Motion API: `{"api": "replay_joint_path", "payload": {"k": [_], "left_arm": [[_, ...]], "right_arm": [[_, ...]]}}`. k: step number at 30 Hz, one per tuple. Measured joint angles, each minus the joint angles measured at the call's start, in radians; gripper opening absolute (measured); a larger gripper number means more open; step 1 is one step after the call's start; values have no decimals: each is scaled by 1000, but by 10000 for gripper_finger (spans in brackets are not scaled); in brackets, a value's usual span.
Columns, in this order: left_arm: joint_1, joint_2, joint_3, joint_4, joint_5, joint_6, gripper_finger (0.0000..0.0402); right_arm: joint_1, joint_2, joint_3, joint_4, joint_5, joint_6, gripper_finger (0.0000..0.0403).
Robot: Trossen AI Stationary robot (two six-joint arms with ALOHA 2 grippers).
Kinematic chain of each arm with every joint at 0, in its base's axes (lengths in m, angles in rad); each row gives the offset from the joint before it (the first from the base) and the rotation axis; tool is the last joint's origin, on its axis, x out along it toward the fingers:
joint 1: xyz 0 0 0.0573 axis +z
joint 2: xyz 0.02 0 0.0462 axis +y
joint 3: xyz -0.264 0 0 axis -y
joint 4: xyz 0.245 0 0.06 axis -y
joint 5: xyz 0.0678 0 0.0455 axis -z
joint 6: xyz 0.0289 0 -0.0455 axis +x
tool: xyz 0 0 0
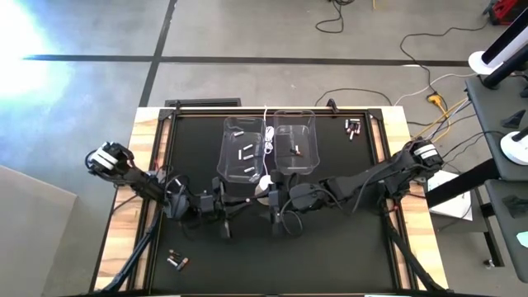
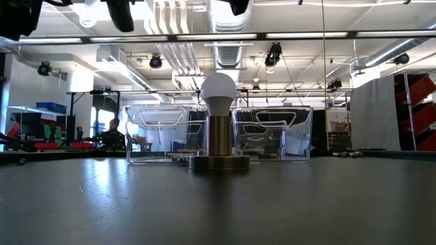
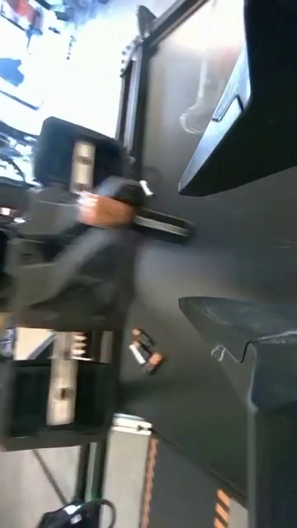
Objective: Sort batteries
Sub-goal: Put the black battery into the right transparent bin
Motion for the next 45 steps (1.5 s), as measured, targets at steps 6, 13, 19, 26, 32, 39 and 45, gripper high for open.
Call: {"api": "replay_joint_path", "payload": {"k": [6, 13, 19, 26, 32, 39, 45], "left_arm": [[15, 4, 32, -86, 20, -32, 6], [15, 36, 83, -101, 16, -5, 6], [-9, -2, 68, -140, -89, 0, 39], [-100, -191, 40, -489, -303, -78, 159], [-131, -307, 38, -788, -377, -281, 227], [-132, -307, 32, -804, -391, -314, 282], [-132, -305, 31, -804, -415, -324, 308]], "right_arm": [[0, 6, -1, 29, 0, 7, 156], [-3, 5, 0, 23, -1, 5, 52], [-8, -24, 34, -122, 9, -12, 27], [-48, -81, 171, -546, 5, -56, 27], [-236, -72, 237, -904, 60, -62, 27], [-557, 0, 190, -949, -9, -142, 27], [-731, 131, 185, -937, -164, -192, 27]]}}
